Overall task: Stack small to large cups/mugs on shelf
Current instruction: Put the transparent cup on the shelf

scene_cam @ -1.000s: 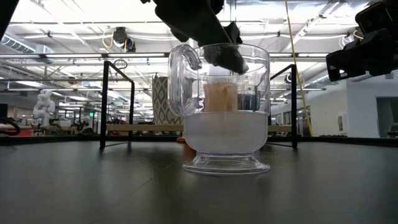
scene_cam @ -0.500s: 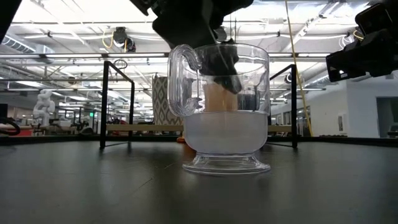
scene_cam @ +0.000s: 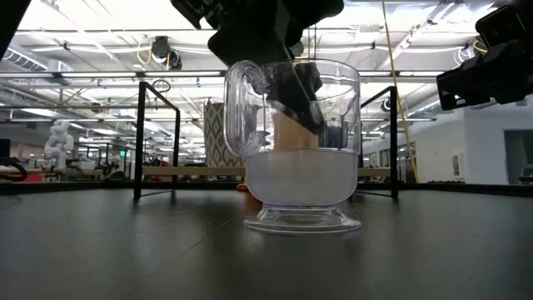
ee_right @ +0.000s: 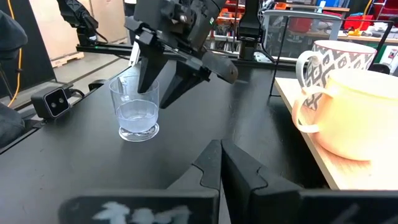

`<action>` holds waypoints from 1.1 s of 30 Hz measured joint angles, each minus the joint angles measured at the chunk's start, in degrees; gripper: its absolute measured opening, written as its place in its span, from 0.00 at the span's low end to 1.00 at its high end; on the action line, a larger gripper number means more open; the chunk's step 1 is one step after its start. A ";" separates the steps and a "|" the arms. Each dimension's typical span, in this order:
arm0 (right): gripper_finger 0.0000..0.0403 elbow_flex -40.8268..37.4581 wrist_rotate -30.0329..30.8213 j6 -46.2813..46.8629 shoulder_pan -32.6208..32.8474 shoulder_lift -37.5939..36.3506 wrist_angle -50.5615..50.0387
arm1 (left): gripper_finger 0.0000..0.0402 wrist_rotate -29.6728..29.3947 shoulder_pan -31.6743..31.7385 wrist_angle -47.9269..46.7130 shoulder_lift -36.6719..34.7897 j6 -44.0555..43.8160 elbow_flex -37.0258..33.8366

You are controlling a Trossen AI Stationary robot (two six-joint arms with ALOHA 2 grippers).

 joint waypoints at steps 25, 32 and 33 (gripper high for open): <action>0.00 0.00 0.00 0.25 0.00 0.00 -0.02 | 0.01 -0.02 -0.20 0.01 -2.07 -0.39 0.00; 0.00 0.00 0.00 0.40 0.00 0.02 -0.21 | 0.01 -5.14 -0.20 -4.40 -9.35 0.24 0.00; 0.00 0.00 -0.02 0.40 -0.01 0.02 -0.24 | 0.01 -6.27 -0.20 -4.81 -10.57 -0.07 0.00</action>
